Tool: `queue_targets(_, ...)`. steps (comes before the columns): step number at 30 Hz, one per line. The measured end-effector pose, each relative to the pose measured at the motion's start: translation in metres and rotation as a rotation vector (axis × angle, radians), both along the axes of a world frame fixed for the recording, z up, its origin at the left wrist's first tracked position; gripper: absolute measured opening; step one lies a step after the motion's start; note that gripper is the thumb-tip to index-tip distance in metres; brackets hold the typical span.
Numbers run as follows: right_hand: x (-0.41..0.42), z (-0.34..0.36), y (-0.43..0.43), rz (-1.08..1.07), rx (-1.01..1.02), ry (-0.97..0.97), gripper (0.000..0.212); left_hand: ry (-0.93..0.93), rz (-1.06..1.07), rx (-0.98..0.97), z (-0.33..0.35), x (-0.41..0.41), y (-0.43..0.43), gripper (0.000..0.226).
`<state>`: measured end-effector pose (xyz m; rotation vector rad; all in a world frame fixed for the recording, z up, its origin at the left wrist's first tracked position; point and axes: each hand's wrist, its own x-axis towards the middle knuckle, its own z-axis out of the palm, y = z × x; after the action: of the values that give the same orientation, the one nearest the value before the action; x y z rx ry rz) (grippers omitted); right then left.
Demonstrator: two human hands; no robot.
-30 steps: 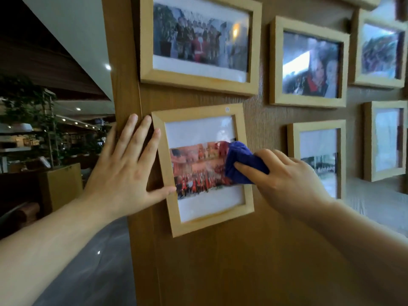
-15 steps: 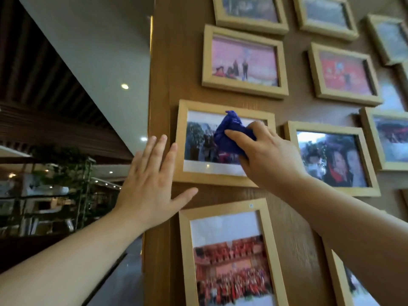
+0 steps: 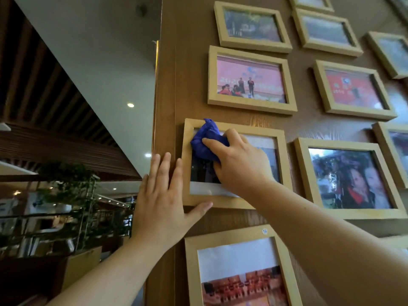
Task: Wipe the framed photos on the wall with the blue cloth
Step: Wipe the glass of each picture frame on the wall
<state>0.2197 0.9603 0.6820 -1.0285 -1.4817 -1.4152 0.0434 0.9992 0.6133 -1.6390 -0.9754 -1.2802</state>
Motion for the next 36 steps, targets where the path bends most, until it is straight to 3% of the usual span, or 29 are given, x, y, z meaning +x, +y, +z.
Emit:
queue_targets(5,0.056,-0.005,-0.002,-0.082,0.015,0.122,0.047,0.022,0.024,0.024,-0.001,-0.001,0.002,0.096)
queue_targets(11,0.089,-0.012,-0.006,-0.258,-0.011,0.229,0.048,0.032,0.035,-0.001,-0.001,-0.001,0.003,0.103)
queue_targets(20,-0.010,-0.031,-0.012,-0.111,-0.098,-0.146,0.046,0.050,0.056,-0.015,0.000,0.000,-0.003,0.105)
queue_targets(26,0.032,-0.039,-0.026,-0.267,-0.172,-0.316,0.044,0.040,0.056,0.000,0.000,0.000,0.000,0.104)
queue_targets(32,0.074,-0.041,-0.039,-0.345,-0.229,-0.078,0.039,0.027,0.074,-0.013,0.000,0.002,0.001,0.105)
queue_targets(36,0.044,-0.043,-0.033,-0.216,-0.232,-0.107,0.035,0.030,0.084,-0.005,0.000,0.003,-0.001,0.105)
